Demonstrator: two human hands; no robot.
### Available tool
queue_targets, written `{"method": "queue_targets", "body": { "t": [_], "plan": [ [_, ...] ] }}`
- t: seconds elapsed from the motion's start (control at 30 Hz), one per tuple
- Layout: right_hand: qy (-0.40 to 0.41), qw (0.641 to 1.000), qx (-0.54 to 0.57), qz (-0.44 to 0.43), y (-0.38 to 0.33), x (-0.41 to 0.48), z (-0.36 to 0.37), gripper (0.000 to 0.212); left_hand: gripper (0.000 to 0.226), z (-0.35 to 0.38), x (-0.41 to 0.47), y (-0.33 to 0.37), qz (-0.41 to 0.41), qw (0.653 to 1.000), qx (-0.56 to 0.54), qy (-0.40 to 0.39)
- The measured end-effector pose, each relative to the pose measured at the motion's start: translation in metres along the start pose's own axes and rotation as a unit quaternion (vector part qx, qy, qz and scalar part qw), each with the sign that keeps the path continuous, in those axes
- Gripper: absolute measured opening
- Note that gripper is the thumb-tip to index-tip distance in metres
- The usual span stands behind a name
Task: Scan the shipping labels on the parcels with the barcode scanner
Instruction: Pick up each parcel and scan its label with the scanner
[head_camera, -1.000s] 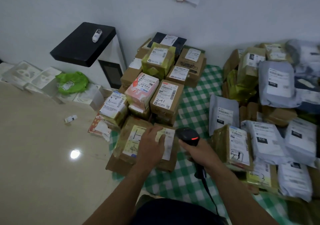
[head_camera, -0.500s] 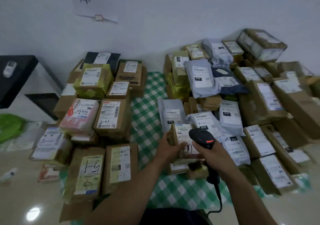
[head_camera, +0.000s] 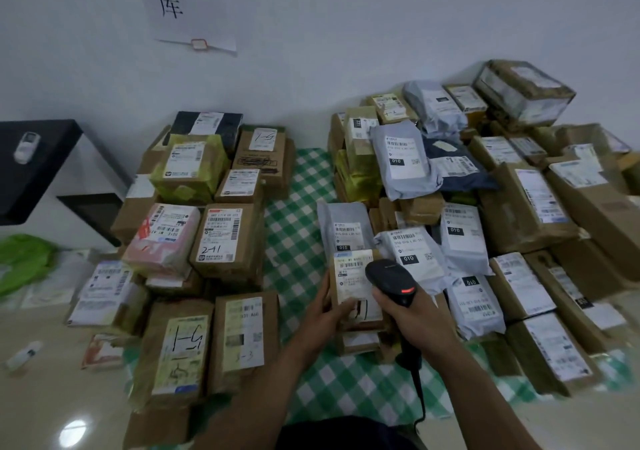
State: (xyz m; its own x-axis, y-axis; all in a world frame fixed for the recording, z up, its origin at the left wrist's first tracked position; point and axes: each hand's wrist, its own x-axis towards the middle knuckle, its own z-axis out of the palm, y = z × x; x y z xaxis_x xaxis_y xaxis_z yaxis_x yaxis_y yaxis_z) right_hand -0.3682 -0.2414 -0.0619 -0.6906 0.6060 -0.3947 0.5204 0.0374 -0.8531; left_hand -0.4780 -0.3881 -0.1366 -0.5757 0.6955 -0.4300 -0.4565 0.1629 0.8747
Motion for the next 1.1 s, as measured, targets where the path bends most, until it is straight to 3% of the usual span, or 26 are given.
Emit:
{"method": "queue_targets", "body": {
  "t": [0.07,0.23,0.4,0.67,0.93,1.1],
  "plan": [
    [0.009,1.0,0.019,-0.006,-0.006,-0.002,-0.005,0.032,0.078,-0.005,-0.004,0.007,0.015,1.0,0.0,0.008],
    [0.01,0.999,0.003,-0.033,-0.024,0.0,-0.016,0.051,0.097,-0.011,-0.004,0.023,0.1,0.992,0.076,0.007],
    [-0.028,0.998,0.017,-0.044,-0.053,0.0,-0.02,0.038,0.103,-0.013,0.018,0.049,0.167,0.976,0.13,0.06],
    [-0.087,0.995,-0.011,-0.04,-0.085,-0.01,-0.018,0.022,0.122,-0.037,0.069,0.046,0.162,0.962,0.186,0.12],
    [-0.095,0.995,-0.005,-0.033,-0.094,-0.01,-0.019,0.017,0.112,-0.034,0.072,0.054,0.16,0.961,0.189,0.127],
    [-0.096,0.995,-0.005,-0.038,-0.096,-0.007,-0.022,0.025,0.112,-0.026,0.063,0.068,0.155,0.961,0.19,0.127]
  ]
}}
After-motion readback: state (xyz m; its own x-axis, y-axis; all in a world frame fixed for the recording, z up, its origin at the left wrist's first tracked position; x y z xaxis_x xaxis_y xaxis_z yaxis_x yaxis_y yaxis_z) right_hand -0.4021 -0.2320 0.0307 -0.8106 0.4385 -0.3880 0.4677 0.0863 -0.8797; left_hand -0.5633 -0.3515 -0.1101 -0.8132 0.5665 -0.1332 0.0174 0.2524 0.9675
